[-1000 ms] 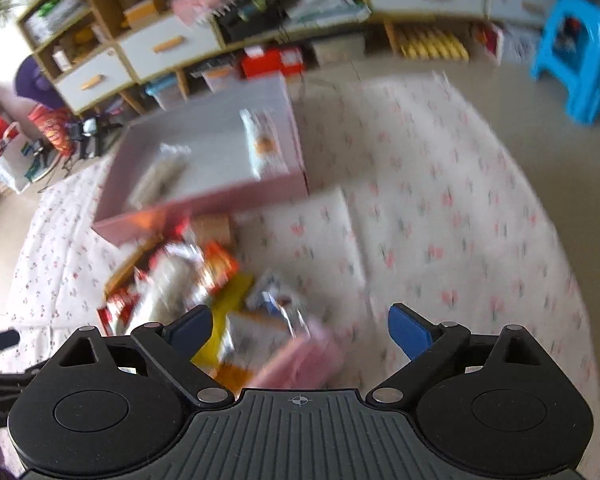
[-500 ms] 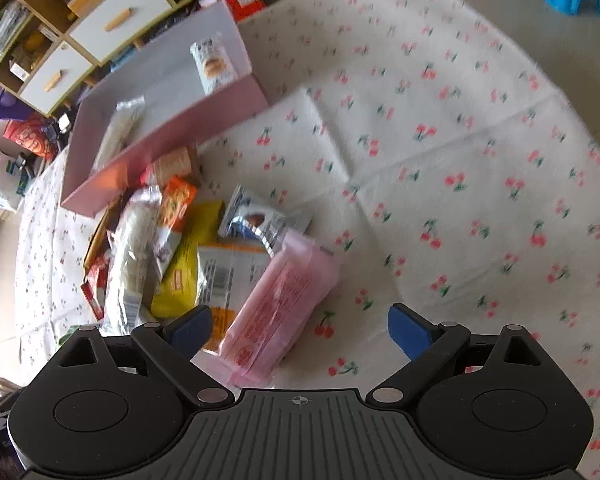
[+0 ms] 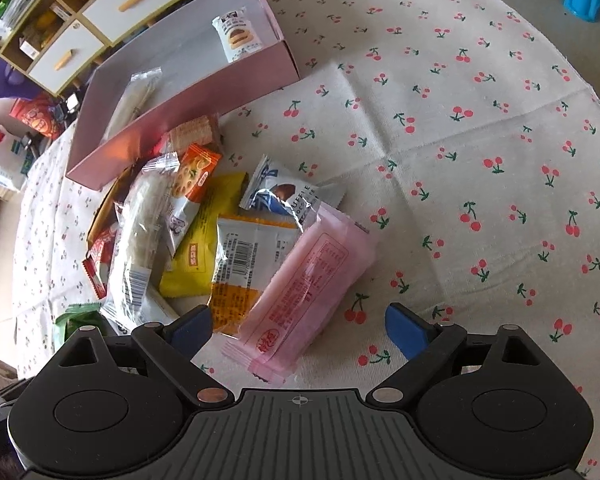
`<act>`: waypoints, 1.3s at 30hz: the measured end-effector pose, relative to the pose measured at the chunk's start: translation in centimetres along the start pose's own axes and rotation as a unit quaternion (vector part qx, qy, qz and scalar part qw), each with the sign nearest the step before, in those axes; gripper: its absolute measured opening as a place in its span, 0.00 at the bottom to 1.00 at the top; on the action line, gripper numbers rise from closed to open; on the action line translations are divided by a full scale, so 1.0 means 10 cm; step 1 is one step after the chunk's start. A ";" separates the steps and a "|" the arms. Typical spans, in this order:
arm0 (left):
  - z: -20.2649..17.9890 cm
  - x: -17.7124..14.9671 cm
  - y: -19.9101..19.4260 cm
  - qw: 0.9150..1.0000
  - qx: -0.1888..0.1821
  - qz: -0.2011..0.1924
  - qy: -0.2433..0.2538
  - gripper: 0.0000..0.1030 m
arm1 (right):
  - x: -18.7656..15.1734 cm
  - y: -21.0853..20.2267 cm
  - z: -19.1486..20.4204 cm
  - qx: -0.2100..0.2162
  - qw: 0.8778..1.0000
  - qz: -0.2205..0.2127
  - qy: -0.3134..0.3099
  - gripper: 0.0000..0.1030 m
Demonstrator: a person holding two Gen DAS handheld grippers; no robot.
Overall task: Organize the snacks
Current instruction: 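Grasp the green wafer pack with the left tool while the right tool grasps the pink pack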
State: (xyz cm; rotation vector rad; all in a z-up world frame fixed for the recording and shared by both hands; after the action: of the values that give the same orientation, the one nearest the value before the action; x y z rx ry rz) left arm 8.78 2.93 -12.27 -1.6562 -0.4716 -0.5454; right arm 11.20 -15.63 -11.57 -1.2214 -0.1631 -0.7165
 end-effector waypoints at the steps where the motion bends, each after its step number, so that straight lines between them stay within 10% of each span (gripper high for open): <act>1: 0.00 0.00 0.00 1.000 0.000 -0.001 -0.001 0.60 | 0.00 0.00 0.00 -0.001 1.000 -0.003 -0.002 0.90; 17: 0.04 0.02 -0.04 1.000 0.004 -0.007 -0.011 0.43 | 0.04 -0.01 -0.04 -0.012 1.000 -0.018 -0.007 0.43; 39: -0.04 0.23 -0.19 0.998 -0.020 -0.049 -0.023 0.42 | 0.17 -0.21 0.05 0.008 0.999 -0.048 -0.010 0.39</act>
State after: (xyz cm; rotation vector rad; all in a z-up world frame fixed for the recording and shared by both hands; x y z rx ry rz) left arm 9.46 2.83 -9.31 -1.6926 -0.5805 -0.5927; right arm 11.43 -16.19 -8.94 -1.2112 -0.2441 -0.7849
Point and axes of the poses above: each gripper's, at about its wrist camera, not at the fingertips, and y roughly the way its jaws point, z to its left, x to its top, the point moved 10 cm from there along y, roughly the way its jaws point, and after that the axes turned 15 degrees about -z, right-handed, at the moved point
